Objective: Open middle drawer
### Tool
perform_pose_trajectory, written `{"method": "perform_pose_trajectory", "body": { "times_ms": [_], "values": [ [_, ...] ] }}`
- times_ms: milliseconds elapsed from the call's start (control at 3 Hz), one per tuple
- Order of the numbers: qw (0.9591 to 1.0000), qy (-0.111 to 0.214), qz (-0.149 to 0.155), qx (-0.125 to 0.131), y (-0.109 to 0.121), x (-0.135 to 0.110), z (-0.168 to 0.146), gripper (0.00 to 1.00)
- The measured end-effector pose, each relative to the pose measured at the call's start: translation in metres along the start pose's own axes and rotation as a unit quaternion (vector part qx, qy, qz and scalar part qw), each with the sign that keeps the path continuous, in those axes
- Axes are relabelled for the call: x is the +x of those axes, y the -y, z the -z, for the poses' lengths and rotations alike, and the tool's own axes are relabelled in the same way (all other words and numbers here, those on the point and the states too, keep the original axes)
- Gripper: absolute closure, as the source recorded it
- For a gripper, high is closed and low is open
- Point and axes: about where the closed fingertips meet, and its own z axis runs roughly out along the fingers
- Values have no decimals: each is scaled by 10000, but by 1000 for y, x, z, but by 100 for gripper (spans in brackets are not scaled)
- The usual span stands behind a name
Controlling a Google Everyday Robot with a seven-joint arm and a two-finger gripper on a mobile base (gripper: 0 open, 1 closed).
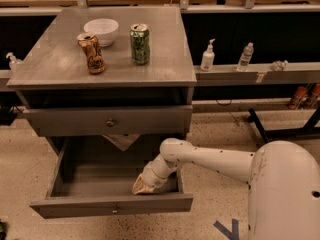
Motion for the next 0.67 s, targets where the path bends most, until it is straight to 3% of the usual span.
{"method": "perform_pose_trajectory", "body": {
  "times_ms": [667],
  "values": [
    [10000, 0, 0, 1, 0, 0, 0, 100]
  ]
}}
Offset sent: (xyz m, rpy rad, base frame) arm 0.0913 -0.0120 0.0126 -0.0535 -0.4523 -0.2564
